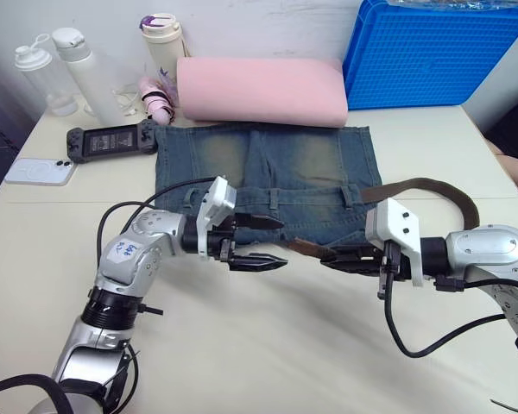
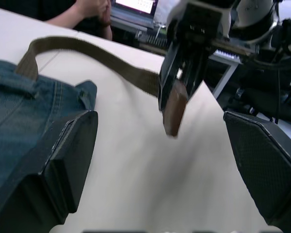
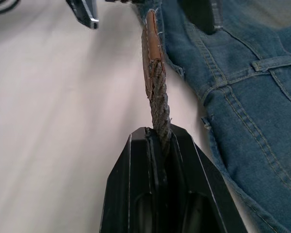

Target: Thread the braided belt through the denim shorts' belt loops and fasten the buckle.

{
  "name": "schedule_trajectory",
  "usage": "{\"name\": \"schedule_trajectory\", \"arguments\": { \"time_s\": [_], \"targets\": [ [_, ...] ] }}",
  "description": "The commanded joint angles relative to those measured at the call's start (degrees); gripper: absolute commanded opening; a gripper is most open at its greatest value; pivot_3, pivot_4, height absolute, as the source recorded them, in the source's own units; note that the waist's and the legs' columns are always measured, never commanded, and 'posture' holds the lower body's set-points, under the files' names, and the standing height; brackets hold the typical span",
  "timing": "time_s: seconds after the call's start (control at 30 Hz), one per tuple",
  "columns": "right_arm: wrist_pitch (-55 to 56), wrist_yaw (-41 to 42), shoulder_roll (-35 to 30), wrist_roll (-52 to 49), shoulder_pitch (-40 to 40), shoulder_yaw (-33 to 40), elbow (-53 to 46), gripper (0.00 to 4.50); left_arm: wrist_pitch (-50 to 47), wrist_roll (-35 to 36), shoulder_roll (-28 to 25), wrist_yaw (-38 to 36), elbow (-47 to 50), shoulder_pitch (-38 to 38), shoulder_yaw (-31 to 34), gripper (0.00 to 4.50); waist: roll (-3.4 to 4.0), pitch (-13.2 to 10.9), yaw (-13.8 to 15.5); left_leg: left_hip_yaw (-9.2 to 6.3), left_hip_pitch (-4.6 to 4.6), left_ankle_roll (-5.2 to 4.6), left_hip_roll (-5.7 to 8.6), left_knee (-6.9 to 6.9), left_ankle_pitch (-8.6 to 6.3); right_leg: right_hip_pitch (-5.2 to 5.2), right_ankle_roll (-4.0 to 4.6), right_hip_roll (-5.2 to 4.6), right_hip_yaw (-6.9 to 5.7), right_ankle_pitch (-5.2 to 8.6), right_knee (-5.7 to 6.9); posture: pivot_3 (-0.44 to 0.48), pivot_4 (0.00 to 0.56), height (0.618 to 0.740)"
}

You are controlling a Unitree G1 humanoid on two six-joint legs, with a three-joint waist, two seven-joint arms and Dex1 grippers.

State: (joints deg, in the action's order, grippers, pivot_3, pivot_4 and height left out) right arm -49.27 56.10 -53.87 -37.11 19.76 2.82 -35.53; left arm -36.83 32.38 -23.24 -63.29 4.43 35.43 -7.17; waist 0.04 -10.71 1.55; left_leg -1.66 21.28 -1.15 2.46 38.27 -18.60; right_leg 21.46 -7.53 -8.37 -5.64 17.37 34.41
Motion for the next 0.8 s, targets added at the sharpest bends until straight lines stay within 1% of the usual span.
{"name": "schedule_trajectory", "arguments": {
  "time_s": [0.03,0.1,0.13,0.17,0.27,0.33,0.37,0.43,0.47,0.5,0.53,0.6,0.63,0.67,0.73,0.77,0.8],
  "targets": [
    [-0.8,-0.6,-1.4,-1.4,1.5,2.0,-0.9,0.03,-1.0,1.7,2.0,0.5,0.7,1.1,-0.8,4.5,0.0,0.0,0.0,0.01,0.0,0.0,0.0,0.0,0.0,0.0,0.0,0.0,0.0,0.0,0.0,0.0,0.15,0.74],
    [-1.4,-1.0,-1.6,-1.7,1.7,2.2,-1.0,0.03,-0.9,0.5,2.6,0.1,0.7,1.2,-2.7,4.5,0.0,0.0,0.0,0.01,0.0,0.0,0.0,-0.01,0.0,0.0,0.0,0.0,0.0,0.0,0.0,0.0,0.15,0.74],
    [-1.7,-1.3,-1.7,-1.9,1.7,2.3,-1.0,0.0,-0.5,-0.2,2.9,-0.2,0.5,1.3,-3.5,3.95,0.0,0.0,0.0,0.0,0.0,0.0,-0.01,-0.01,0.0,0.01,0.0,0.0,0.0,0.0,0.0,0.0,0.15,0.74],
    [-2.0,-1.6,-1.8,-2.1,1.8,2.4,-1.1,0.0,0.0,-0.6,2.9,-0.5,0.3,1.4,-4.2,3.75,0.0,0.0,0.0,0.0,0.0,0.0,-0.01,-0.01,0.0,0.01,0.0,0.0,0.0,0.0,0.0,0.0,0.15,0.74],
    [-3.1,-2.8,-2.1,-2.4,1.6,3.1,-1.2,0.0,0.9,-1.1,3.9,-0.2,-0.9,2.2,-4.7,2.75,0.0,0.0,0.0,0.01,0.0,0.0,0.0,-0.01,0.0,0.01,0.0,0.0,0.01,0.0,-0.01,0.0,0.15,0.74],
    [-3.6,-3.1,-2.6,-2.8,1.4,3.6,-1.1,0.0,0.3,-0.1,5.3,0.0,-2.1,3.2,-4.2,1.64,0.0,0.0,0.1,0.0,0.01,0.0,0.0,0.02,0.0,0.01,0.0,0.0,0.0,0.0,0.0,0.0,0.15,0.74],
    [-3.7,-3.3,-2.7,-2.9,1.3,3.8,-1.1,0.0,0.0,0.3,5.9,-0.2,-2.6,3.7,-4.2,1.36,0.0,0.0,0.1,0.0,0.02,0.0,0.01,0.02,0.0,0.01,0.0,0.0,0.0,0.0,-0.01,0.0,0.15,0.74],
    [-3.9,-3.8,-3.1,-2.8,0.6,4.6,-0.9,0.0,-0.4,0.8,7.2,-0.6,-4.1,4.9,-4.1,0.43,0.0,0.0,0.1,0.01,0.02,0.0,0.01,0.01,0.0,0.01,0.0,0.0,0.01,0.0,-0.02,0.0,0.15,0.74],
    [-5.2,-4.2,-3.1,-3.9,0.2,5.5,-0.7,0.0,-0.3,0.9,7.9,-0.6,-5.0,5.7,-3.9,0.13,0.0,0.0,0.1,0.01,0.02,0.0,0.0,0.01,0.0,0.01,0.0,0.0,-0.01,0.0,-0.01,0.0,0.15,0.74],
    [-5.5,-4.2,-3.4,-4.3,-0.3,6.0,-0.6,0.68,-0.5,1.1,8.6,-0.6,-5.8,6.5,-3.6,0.0,0.0,0.0,0.1,0.0,0.02,0.0,0.0,0.01,0.0,0.01,0.0,0.0,-0.01,0.0,-0.01,0.0,0.15,0.74],
    [-6.2,-4.1,-3.7,-4.9,-0.8,6.8,-0.5,0.89,-0.8,1.5,9.3,-0.5,-6.7,7.3,-3.1,0.0,0.0,0.0,0.2,0.01,0.03,0.0,0.01,0.02,0.0,0.01,0.0,0.0,-0.02,0.0,-0.01,0.0,0.15,0.74],
    [-7.3,-4.0,-4.3,-6.5,-2.3,9.2,-0.5,1.56,-1.6,1.8,10.2,-0.1,-8.2,8.8,-2.4,0.0,-0.02,0.0,0.3,0.0,0.06,-0.02,0.02,0.08,0.0,0.0,-0.01,-0.01,-0.02,0.0,-0.01,0.0,0.15,0.74],
    [-7.5,-4.5,-4.4,-6.7,-3.0,10.7,-0.5,2.29,-2.1,1.6,10.6,0.4,-9.0,9.5,-2.1,0.0,-0.02,0.0,0.3,0.0,0.09,-0.03,0.03,0.11,0.0,0.0,-0.02,-0.02,-0.02,-0.01,0.0,0.0,0.15,0.74],
    [-7.6,-5.3,-4.1,-7.0,-3.5,12.5,-0.3,2.6,-2.6,1.4,11.0,1.0,-9.9,10.0,-2.0,0.0,-0.02,0.0,0.3,0.02,0.08,-0.03,0.03,0.11,0.0,0.0,-0.02,-0.02,-0.01,-0.01,0.0,0.0,0.15,0.74],
    [-6.7,-7.5,-3.0,-6.7,-4.3,16.5,0.5,3.51,-3.1,0.4,11.5,2.3,-11.4,10.7,-2.2,0.0,-0.02,0.0,0.3,0.02,0.07,-0.03,0.02,0.08,0.01,0.01,-0.02,-0.01,-0.02,-0.01,0.0,0.0,0.15,0.74],
    [-6.0,-9.7,-1.8,-6.3,-4.3,19.1,1.4,3.98,-2.9,-0.1,12.4,3.9,-12.5,10.9,-1.8,0.0,-0.02,0.0,0.3,0.02,0.06,-0.03,0.01,0.07,0.01,0.0,-0.02,-0.01,-0.02,-0.01,0.0,0.0,0.15,0.74],
    [-5.6,-12.3,-0.4,-5.9,-4.0,21.6,2.4,4.36,-3.1,-0.3,13.6,6.1,-14.3,11.4,-0.7,0.0,-0.02,0.0,0.2,0.03,0.05,-0.03,0.01,0.07,0.01,0.01,-0.02,-0.01,-0.02,-0.01,0.01,0.0,0.15,0.74]
  ]
}}
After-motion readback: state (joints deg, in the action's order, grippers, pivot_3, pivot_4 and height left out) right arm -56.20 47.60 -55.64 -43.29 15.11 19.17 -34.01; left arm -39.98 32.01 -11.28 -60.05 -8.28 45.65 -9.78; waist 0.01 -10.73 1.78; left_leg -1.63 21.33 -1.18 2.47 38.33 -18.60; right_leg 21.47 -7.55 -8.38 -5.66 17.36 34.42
